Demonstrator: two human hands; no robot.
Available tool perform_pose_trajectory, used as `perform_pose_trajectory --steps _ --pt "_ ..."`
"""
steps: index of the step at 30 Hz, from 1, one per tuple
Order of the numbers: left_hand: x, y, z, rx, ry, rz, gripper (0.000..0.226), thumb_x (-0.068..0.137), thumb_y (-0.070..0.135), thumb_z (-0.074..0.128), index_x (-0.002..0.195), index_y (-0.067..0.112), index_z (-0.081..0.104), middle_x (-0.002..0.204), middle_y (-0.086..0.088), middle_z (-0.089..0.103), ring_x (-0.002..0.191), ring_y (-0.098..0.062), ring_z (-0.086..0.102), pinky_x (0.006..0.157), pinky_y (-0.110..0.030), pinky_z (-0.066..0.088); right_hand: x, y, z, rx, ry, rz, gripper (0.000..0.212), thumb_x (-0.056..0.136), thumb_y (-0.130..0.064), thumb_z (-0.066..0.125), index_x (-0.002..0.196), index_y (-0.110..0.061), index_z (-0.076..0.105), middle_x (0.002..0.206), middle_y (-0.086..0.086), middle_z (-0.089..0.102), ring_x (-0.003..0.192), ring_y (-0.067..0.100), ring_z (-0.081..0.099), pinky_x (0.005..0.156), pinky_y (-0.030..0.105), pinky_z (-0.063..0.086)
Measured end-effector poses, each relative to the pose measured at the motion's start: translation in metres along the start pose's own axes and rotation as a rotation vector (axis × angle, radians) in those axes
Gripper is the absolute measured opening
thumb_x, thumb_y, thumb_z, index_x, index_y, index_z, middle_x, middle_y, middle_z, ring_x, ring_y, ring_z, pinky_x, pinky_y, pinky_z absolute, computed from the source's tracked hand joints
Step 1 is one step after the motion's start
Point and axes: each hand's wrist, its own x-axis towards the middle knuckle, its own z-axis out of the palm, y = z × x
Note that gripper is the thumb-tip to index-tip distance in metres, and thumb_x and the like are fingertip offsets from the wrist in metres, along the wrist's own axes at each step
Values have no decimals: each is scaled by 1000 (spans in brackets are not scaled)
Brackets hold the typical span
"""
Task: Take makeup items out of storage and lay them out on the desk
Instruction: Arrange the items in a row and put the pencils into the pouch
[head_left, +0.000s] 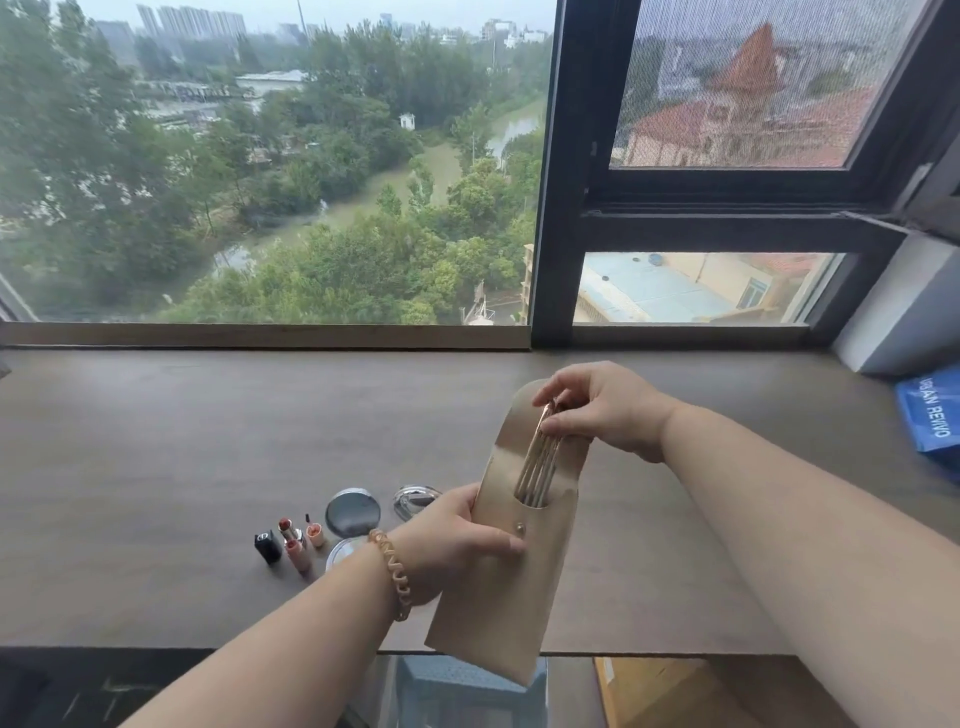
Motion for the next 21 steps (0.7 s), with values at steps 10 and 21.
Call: perform_pose_trajectory --steps 10,21 --pt "18 -32 3 -212 109 -19 39 65 -5 67 103 6 64 90 -15 71 76 -25 68 68 -35 58 -25 92 75 326 399 291 45 84 -43 63 121 -22 50 99 2 63 85 19 64 78 34 49" --pt "54 -117 11 442 466 -306 40 62 17 75 94 26 53 76 10 64 67 -4 61 64 -23 52 -20 169 115 317 373 438 48 82 -1 61 119 -29 50 72 7 58 59 12 54 54 25 47"
